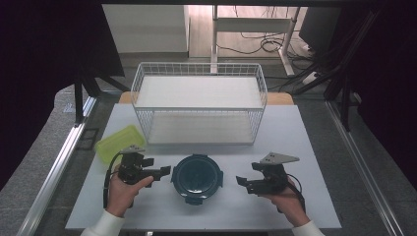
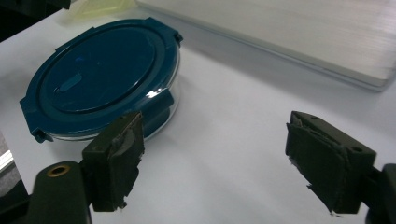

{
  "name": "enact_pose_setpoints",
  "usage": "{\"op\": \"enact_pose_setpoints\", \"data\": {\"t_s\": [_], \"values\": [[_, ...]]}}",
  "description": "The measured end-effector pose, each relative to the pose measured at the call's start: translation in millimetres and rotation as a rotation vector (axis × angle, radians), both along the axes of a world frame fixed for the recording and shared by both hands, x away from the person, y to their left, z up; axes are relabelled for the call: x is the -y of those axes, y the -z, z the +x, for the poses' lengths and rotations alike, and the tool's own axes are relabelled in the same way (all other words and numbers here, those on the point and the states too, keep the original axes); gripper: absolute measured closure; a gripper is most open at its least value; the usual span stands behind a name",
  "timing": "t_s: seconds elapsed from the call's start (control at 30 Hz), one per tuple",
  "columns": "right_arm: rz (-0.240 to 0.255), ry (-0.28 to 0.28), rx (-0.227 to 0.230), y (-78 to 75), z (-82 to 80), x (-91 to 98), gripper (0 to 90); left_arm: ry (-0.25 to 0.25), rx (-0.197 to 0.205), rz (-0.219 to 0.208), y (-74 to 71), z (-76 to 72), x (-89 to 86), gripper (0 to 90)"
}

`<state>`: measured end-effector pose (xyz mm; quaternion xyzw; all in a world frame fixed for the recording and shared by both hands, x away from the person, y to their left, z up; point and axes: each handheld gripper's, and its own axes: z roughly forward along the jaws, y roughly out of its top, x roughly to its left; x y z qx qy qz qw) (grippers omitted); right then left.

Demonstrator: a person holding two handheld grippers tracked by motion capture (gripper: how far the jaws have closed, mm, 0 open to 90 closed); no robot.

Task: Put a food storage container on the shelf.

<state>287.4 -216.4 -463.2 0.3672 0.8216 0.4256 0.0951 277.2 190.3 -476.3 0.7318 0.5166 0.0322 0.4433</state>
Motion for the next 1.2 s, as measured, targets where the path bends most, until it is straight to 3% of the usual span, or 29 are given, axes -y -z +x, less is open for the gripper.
{"op": "enact_pose_setpoints", "data": {"t_s": [0.07, 0.27, 0.3, 0.33, 0.37, 0.4, 0.5, 0.63, 0.7, 1.07, 1.2], "values": [[0.023, -0.002, -0.045, 4.2, 2.8, -7.4, 18.2, 0.009, -0.008, -0.031, 0.9, 2.9, 1.5, 15.6], [0.043, 0.0, -0.093, 6.5, 6.2, -22.1, 17.6, 0.031, -0.015, -0.097, -1.3, 12.5, 4.7, 13.3], [0.066, 0.004, -0.122, 7.0, 9.3, -28.7, 17.5, 0.036, -0.024, -0.107, -1.2, 14.2, 5.3, 12.2], [0.066, 0.004, -0.122, 7.0, 9.3, -28.7, 17.5, 0.04, -0.035, -0.117, -0.6, 16.4, 6.2, 12.2], [0.085, 0.011, -0.164, 9.3, 14.4, -34.8, 17.5, 0.044, -0.053, -0.132, 2.1, 21.9, 9.2, 11.2], [0.085, 0.011, -0.164, 9.3, 14.4, -34.8, 17.5, 0.044, -0.053, -0.132, 2.1, 21.9, 9.2, 10.7], [0.123, 0.039, -0.234, 15.0, 24.4, -43.3, 17.5, 0.045, -0.093, -0.149, 8.9, 29.0, 12.2, 9.6], [0.167, 0.06, -0.297, 22.3, 29.5, -49.5, 17.2, 0.062, -0.104, -0.165, 10.1, 24.9, 13.6, 8.4], [0.179, 0.066, -0.316, 24.8, 28.0, -50.0, 17.0, 0.072, -0.113, -0.193, 10.9, 21.9, 12.2, 8.2], [0.23, 0.057, -0.367, 30.0, 20.8, -52.8, 17.1, 0.088, -0.185, -0.187, 32.7, 15.1, 12.3, 11.2], [0.229, 0.057, -0.382, 33.5, 19.2, -54.7, 17.0, 0.095, -0.217, -0.224, 40.4, 13.0, 13.7, 12.6]]}}
